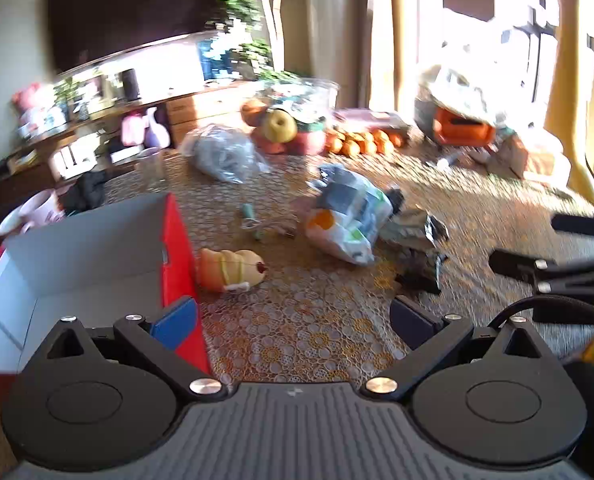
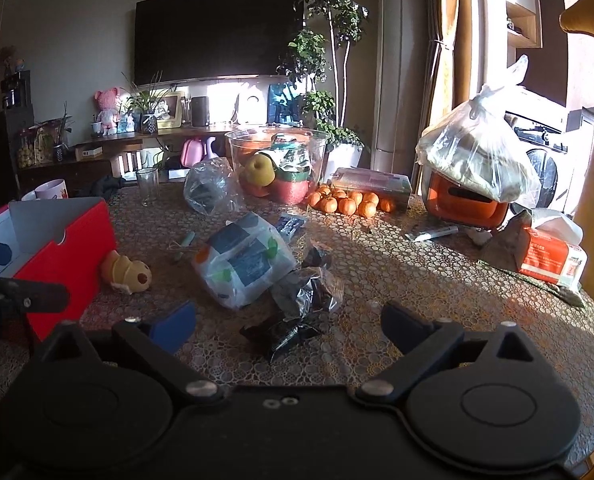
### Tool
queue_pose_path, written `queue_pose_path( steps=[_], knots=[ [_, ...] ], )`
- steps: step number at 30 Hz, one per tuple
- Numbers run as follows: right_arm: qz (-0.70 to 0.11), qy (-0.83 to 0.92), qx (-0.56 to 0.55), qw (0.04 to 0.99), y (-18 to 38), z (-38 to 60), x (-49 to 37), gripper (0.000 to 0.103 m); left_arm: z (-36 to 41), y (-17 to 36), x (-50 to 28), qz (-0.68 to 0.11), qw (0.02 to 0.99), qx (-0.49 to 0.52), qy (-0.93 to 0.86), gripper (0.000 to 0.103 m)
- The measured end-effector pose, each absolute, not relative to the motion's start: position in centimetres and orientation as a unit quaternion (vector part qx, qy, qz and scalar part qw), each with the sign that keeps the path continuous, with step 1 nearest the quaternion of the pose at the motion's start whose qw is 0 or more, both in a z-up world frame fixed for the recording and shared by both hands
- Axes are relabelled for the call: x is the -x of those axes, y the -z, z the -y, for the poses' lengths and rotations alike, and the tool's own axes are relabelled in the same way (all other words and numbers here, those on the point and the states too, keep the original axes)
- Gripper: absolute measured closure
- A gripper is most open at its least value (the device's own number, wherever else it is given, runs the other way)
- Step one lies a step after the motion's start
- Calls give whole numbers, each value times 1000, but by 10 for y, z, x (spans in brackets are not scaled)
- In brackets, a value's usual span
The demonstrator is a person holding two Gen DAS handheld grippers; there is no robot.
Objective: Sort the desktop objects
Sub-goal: 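Grasp the yellow sausage toy with the left tool while the right tool grasps the silver foil bag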
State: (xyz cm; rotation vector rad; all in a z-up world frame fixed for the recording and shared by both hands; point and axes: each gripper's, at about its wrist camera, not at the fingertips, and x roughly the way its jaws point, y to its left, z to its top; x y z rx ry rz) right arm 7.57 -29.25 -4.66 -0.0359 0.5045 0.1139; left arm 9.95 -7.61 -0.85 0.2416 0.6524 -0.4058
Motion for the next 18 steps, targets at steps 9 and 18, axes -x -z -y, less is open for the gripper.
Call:
queue_pose_path(
  steps=[9,18],
  knots=[
    [-256,-64,20,964,52,312,-105,4,91,22,-137,-335,905,-151,214,0],
    [-260,-61,28,963,63,320,-140,5,98,41,-163,-323,933,-101,125,0]
  ],
)
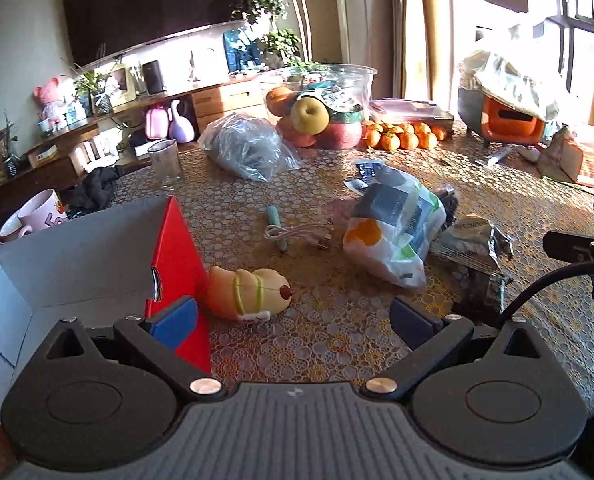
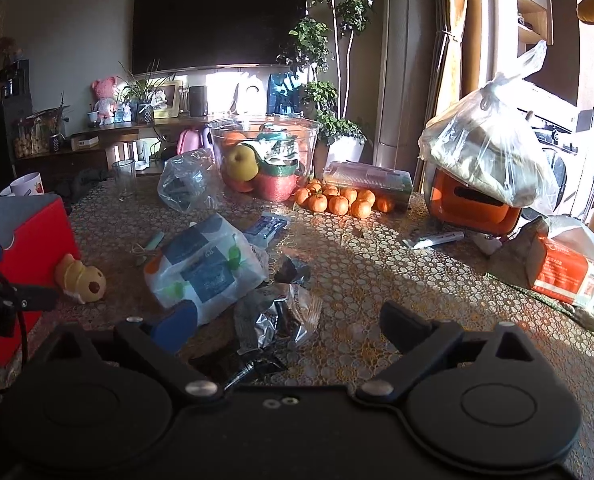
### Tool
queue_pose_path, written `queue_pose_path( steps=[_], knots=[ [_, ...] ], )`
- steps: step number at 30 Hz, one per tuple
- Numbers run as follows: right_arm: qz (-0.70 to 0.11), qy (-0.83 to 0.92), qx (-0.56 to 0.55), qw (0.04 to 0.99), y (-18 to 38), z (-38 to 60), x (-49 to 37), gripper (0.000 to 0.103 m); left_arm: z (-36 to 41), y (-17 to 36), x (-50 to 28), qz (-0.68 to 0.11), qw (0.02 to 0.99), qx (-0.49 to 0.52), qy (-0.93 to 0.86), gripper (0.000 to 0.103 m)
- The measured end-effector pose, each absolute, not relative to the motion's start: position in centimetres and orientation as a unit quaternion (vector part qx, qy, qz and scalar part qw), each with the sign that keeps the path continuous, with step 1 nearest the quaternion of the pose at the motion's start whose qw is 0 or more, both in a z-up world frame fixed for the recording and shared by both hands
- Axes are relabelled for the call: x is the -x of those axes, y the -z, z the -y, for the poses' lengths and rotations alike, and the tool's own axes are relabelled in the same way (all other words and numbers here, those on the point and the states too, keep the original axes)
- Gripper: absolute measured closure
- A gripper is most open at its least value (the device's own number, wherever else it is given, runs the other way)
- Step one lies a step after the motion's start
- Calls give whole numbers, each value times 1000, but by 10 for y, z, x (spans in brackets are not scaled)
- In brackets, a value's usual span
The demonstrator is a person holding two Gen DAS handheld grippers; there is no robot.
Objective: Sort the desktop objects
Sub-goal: 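Grasp the yellow sausage toy with the left tool while the right tool grasps the silver foil bag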
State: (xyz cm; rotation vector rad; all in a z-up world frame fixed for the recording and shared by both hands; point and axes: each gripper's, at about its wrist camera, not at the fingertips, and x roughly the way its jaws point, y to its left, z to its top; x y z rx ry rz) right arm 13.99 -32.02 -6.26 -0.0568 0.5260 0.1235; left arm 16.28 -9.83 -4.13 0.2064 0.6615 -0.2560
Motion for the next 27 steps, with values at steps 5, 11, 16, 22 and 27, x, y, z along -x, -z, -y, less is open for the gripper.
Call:
queue_pose_path(
  steps=[5,11,16,22,27],
  knots=[
    [-274,-62,33,959,75,321,-165,9,103,51,-181,-318,941,-81,85,0],
    [-278,-65,39,958,84,319,-187,9,111,70,-204,-321,941,-81,62,0],
    [-288,-69,44,954,94,317,-203,9,121,83,-212,-309,943,-110,60,0],
    [-301,-62,37,951,104,317,-222,13,130,91,-221,-292,947,-133,24,0],
    [-311,-67,24,948,112,317,-228,16,141,97,-214,-283,947,-147,28,0]
  ],
)
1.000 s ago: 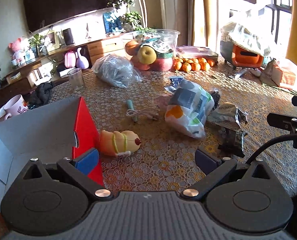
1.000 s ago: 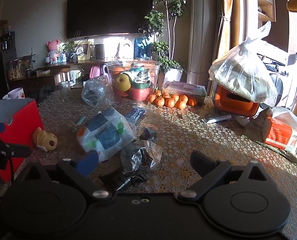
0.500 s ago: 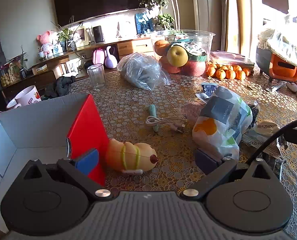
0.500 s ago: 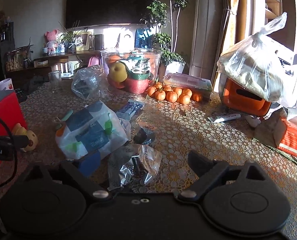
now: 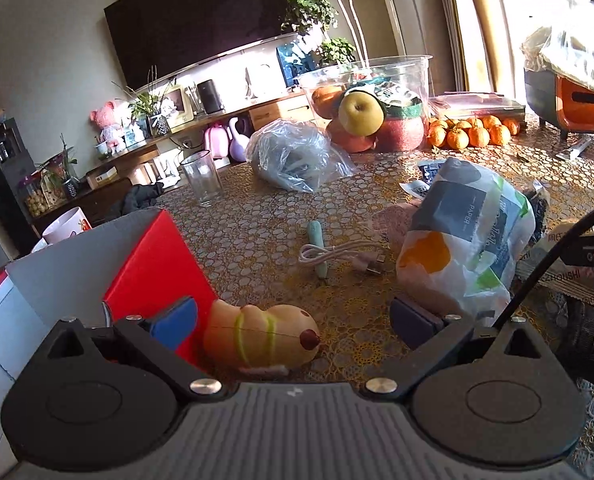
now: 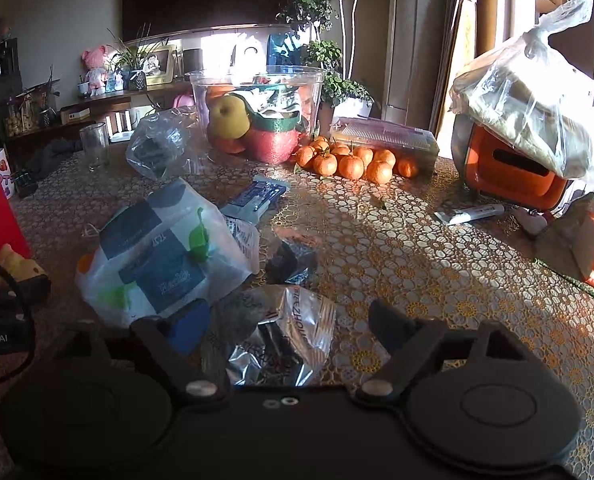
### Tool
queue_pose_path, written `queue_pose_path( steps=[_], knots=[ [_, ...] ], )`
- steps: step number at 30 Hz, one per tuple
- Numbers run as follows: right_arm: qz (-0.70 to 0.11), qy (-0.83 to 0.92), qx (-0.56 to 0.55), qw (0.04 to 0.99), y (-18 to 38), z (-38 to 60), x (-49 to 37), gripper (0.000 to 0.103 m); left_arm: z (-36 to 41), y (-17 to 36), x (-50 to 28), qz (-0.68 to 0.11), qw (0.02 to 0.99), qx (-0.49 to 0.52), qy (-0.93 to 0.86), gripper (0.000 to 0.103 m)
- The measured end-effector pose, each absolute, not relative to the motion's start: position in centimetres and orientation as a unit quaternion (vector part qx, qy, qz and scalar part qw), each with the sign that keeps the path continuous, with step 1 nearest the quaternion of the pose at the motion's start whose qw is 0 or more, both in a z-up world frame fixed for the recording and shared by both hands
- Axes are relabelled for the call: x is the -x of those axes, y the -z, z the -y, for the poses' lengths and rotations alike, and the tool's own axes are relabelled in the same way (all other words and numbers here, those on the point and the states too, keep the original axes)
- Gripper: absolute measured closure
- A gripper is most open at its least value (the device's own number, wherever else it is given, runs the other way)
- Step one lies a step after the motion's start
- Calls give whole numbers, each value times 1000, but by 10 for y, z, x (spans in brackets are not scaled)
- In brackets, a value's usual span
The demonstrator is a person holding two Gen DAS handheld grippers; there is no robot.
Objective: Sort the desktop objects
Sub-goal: 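Grasp the yellow sausage toy with the left tool while the right tool grasps the silver foil bag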
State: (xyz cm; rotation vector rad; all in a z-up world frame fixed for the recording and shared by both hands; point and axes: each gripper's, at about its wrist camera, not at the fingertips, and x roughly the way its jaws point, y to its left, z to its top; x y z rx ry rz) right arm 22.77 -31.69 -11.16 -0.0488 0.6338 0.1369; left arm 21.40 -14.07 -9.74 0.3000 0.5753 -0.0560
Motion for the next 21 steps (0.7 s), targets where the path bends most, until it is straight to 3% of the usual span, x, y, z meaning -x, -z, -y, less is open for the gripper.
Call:
queue_pose_path(
  steps=[4,21],
  knots=[
    [-311,-70,27,947,113,317,-227,17,139,101,-219,-304,945,-113,41,0],
    [-315,-74,38,945,116,311,-236,21,132,119,-247,-316,940,-130,-4,0]
  ],
)
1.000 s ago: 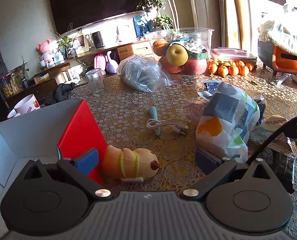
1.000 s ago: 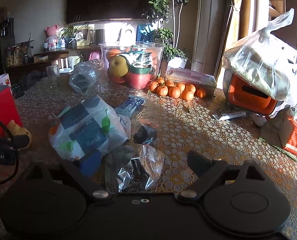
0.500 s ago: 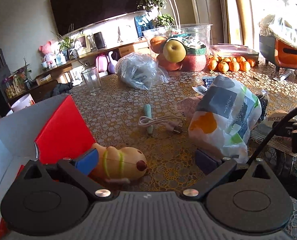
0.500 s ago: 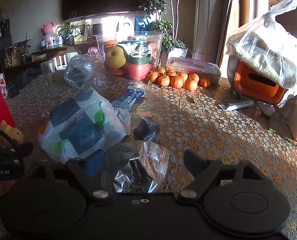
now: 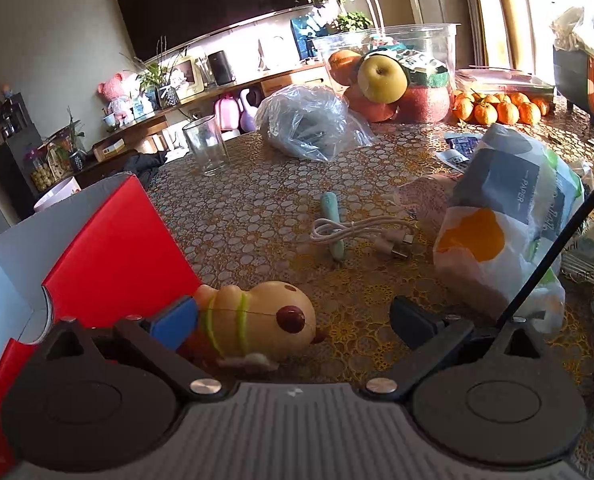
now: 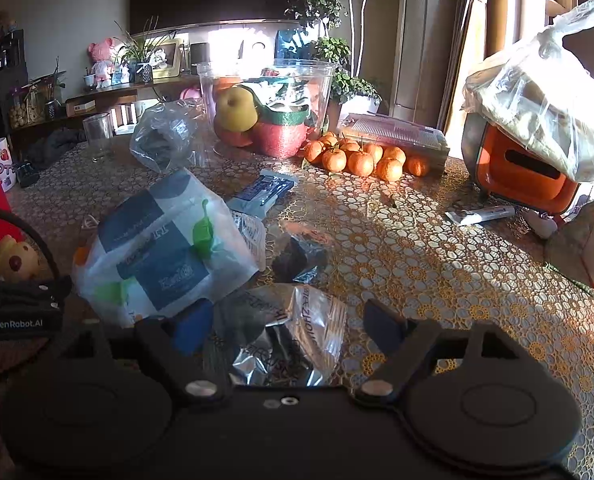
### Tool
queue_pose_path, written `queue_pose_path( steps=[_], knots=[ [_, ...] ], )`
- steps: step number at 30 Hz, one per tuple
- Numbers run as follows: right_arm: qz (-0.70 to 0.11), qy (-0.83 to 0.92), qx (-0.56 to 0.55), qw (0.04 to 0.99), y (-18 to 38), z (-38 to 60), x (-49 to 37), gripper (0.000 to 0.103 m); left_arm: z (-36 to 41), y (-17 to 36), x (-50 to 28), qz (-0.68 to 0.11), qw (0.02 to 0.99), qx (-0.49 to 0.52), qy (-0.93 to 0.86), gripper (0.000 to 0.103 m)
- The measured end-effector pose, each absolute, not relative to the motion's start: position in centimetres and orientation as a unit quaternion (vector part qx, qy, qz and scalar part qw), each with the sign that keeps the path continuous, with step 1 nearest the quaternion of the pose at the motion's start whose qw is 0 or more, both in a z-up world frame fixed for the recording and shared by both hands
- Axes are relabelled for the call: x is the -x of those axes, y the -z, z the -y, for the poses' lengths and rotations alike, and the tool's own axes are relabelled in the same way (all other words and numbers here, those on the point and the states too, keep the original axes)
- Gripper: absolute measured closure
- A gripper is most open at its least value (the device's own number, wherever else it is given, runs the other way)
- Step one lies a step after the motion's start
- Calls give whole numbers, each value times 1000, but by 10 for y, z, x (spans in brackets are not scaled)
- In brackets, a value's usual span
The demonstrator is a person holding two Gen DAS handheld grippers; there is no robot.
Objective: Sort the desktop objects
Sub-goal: 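Grasp the yellow sausage toy with the left tool while the right tool grasps the silver foil bag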
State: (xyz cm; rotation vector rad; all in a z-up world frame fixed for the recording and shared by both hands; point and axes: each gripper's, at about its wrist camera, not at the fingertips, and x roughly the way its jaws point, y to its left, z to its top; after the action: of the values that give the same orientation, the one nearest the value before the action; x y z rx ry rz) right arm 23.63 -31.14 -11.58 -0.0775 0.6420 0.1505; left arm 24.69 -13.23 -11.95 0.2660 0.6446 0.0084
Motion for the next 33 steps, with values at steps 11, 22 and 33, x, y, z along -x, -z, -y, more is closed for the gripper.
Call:
queue_pose_path(
  steps=[11,22,33],
  knots=[
    [-323,-71,37,943,121,310,-238,27,132,125,-249,-324,937,-128,-24,0],
    [-322,-80,41,942,119,303,-235,56,124,120,-246,-308,943,-116,-56,34],
    [-305,-71,42,949,103,307,-225,61,135,107,-228,-298,946,-120,-32,36]
  ],
)
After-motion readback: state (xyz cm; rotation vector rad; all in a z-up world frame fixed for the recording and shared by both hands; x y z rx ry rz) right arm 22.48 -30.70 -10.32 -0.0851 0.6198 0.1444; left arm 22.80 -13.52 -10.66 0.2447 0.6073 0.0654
